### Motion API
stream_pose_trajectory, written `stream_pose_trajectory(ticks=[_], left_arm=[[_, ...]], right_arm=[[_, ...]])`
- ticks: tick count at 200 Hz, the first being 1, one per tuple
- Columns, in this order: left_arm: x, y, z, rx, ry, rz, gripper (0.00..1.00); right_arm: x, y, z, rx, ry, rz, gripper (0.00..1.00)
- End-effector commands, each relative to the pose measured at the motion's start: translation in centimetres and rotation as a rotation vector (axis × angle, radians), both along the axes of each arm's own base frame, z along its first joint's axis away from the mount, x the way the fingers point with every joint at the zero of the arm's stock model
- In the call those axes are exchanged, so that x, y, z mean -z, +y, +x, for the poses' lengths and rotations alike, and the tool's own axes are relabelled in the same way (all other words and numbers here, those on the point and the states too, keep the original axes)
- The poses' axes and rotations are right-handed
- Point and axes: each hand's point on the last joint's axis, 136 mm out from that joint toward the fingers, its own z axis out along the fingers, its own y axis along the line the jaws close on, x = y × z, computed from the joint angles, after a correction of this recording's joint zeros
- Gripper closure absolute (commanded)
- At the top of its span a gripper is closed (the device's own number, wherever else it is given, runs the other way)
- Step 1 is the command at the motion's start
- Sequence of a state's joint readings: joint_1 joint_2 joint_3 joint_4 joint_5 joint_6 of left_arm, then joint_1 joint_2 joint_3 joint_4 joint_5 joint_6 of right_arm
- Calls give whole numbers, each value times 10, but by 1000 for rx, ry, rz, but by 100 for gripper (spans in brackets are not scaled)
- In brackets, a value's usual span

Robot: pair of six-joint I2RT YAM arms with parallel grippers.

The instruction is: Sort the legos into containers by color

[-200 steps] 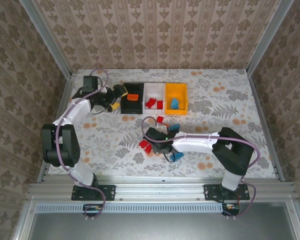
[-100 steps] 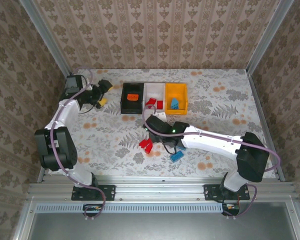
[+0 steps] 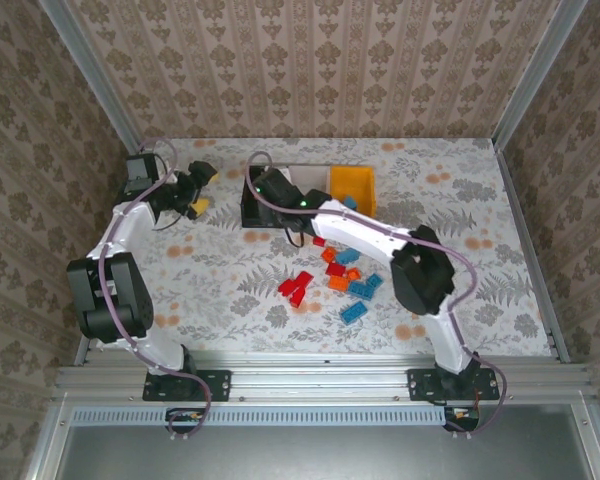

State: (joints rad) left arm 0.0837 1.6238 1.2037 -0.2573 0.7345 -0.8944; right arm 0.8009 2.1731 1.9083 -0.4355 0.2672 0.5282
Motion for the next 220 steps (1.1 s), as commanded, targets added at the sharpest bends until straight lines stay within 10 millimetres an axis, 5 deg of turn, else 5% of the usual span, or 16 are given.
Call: stream_pose_trajectory(ticks=[1, 66, 104, 160, 197, 220], left_arm=[[3, -9, -1, 23, 7, -25, 10], [3, -19, -2, 50, 0, -20, 10], [2, -21, -2, 55, -4, -24, 10], [1, -25, -3, 66, -10, -15, 10], [4, -36, -9, 102, -5, 42, 10], [0, -52, -16, 144, -12, 61, 10]], right_arm=[[16, 16, 18, -81, 12, -51, 78], [48, 23, 51, -75, 50, -121, 72], [37, 23, 54, -79, 34, -115, 55], [-6, 11, 54, -41, -24, -112, 51], [-59, -18, 18, 9, -73, -60, 52], [-46, -41, -37, 66, -28, -13, 49]])
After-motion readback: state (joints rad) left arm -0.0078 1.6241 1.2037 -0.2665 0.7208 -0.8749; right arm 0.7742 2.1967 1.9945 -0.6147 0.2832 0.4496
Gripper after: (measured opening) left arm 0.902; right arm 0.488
